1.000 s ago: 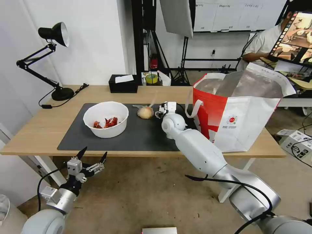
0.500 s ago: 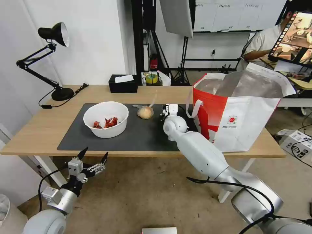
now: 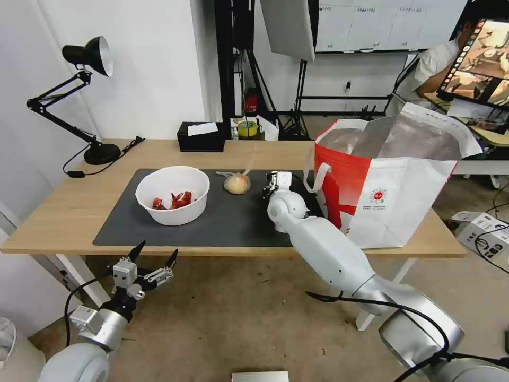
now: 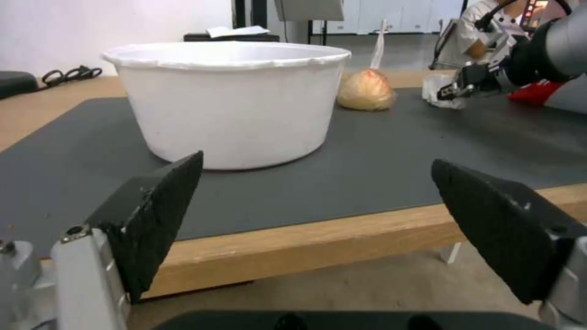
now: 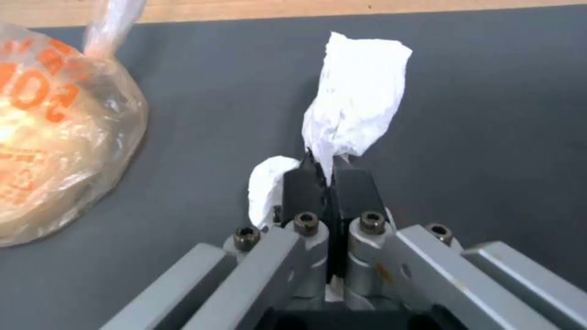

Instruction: Pick up the trash from the table and place it into the takeout bag.

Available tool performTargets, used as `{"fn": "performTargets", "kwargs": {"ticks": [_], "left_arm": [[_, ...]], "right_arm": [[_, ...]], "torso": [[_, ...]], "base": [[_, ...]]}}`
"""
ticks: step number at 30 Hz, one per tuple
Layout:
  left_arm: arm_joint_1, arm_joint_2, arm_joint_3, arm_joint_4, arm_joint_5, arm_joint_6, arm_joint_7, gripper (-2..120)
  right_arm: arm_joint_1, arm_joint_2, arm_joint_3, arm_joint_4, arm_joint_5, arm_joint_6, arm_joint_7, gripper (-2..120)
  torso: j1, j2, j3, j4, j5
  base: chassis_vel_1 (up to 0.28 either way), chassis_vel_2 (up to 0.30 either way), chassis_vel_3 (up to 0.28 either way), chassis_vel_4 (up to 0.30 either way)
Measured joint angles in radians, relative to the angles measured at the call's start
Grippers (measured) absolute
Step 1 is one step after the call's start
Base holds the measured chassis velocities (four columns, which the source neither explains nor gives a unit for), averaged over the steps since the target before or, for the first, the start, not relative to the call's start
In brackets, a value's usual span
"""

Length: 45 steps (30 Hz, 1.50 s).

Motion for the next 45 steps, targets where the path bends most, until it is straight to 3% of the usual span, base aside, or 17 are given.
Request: {"fn": "performTargets", "kwargs": {"ticks": [19, 30, 45], "left_arm": [[-0.002, -0.001, 0.0, 0.0, -0.001, 0.0, -0.009, 100], [0.004, -0.001, -0.009, 0.002, -0.002, -0.001, -0.019, 100], [0.005, -0.003, -0.007, 0.001, 0.0, -0.002, -0.019, 100]], "right_arm": [[-0.144, -0.171, 0.057, 0.383, -0.078, 0.094, 0.042, 0], [-0.253, -0.179, 0.062, 0.493, -0.232, 0.213, -0.026, 0], [-0.326, -0.198, 0.097, 0.517, -0.325, 0.402, -0.159, 0]], "torso": [[0.0, 0.0, 0.0, -0.0001, 0.0001], [0.0, 0.0, 0.0, -0.0001, -0.0001], [0.0, 0.0, 0.0, -0.0001, -0.0001]], "base": [[0.0, 0.0, 0.0, 0.0], [0.0, 0.0, 0.0, 0.0], [0.0, 0.0, 0.0, 0.0]]}}
